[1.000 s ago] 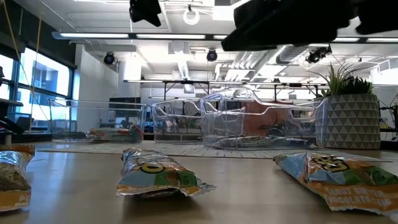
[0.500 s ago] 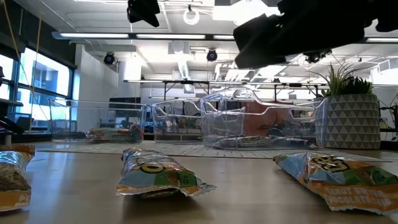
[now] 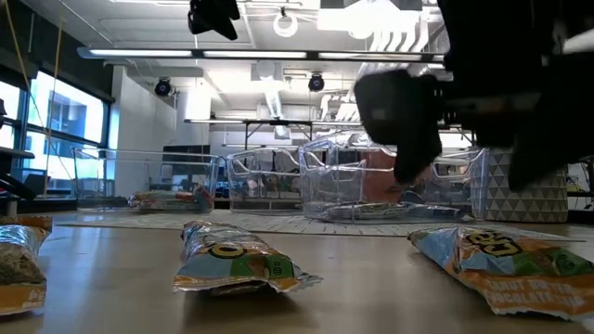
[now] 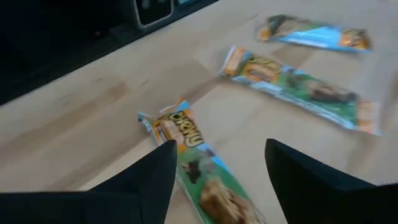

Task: Pick and place Granola Bars by type
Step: Put the orange granola bar into the middle transparent bin

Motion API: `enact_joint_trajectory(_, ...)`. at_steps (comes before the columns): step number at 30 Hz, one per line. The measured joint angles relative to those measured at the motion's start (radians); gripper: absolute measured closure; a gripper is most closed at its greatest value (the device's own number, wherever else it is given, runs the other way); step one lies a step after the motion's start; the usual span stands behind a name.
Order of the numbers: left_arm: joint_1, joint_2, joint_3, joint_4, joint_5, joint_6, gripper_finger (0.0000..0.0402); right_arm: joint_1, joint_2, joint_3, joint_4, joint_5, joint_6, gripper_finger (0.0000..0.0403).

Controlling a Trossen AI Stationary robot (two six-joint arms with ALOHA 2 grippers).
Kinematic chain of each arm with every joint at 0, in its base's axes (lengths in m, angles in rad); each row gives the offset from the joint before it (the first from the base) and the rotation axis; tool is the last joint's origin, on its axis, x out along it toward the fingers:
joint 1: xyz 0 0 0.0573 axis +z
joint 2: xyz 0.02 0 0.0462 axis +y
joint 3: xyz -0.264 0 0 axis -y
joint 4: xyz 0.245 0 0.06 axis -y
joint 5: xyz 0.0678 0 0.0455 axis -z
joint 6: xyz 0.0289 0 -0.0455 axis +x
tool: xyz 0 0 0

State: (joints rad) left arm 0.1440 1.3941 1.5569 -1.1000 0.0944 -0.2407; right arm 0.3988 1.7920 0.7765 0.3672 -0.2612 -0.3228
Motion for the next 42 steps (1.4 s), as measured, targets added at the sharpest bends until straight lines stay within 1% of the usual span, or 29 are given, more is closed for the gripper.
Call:
enact_joint_trajectory(5, 0.0, 0.0, 0.0, 0.0, 0.001, -0.001, 0.022, 0.0, 0.102, 0.002, 0.156, -0.062, -0.063, 0.0174)
enact_joint_trajectory(11, 0.0, 0.0, 0.0, -0.002, 0.001, -0.001, 0.022, -0.01, 0.162, 0.003, 0.146, -0.09, -0.121, 0.0174)
enact_joint_trajectory(19, 0.0, 0.0, 0.0, -0.002, 0.001, -0.001, 0.022, -0.039, 0.168, 0.003, 0.151, -0.101, -0.123, 0.0178)
enact_joint_trajectory(21, 0.0, 0.0, 0.0, -0.002, 0.001, -0.001, 0.022, -0.044, 0.168, 0.003, 0.14, -0.099, -0.12, 0.0188)
enact_joint_trajectory(24, 0.0, 0.0, 0.0, -0.003, 0.0, -0.001, 0.022, -0.05, 0.168, 0.003, 0.124, -0.099, -0.066, 0.021)
enact_joint_trajectory(30, 0.0, 0.0, 0.0, -0.002, 0.0, -0.001, 0.022, -0.056, 0.168, 0.003, 0.13, -0.096, 0.037, 0.0273)
enact_joint_trajectory(33, 0.0, 0.0, 0.0, -0.002, 0.006, -0.005, 0.022, -0.06, 0.167, 0.002, 0.159, -0.131, 0.097, 0.0305)
enact_joint_trajectory(36, 0.0, 0.0, 0.0, -0.002, 0.023, -0.007, 0.022, -0.068, 0.167, 0.002, 0.161, -0.144, 0.115, 0.0332)
enact_joint_trajectory(39, 0.0, 0.0, 0.0, -0.002, 0.031, -0.003, 0.022, -0.08, 0.166, 0.001, 0.175, -0.147, 0.129, 0.0346)
enact_joint_trajectory(42, 0.0, 0.0, 0.0, -0.002, 0.031, -0.001, 0.022, -0.098, 0.14, 0.0, 0.217, -0.123, 0.137, 0.0344)
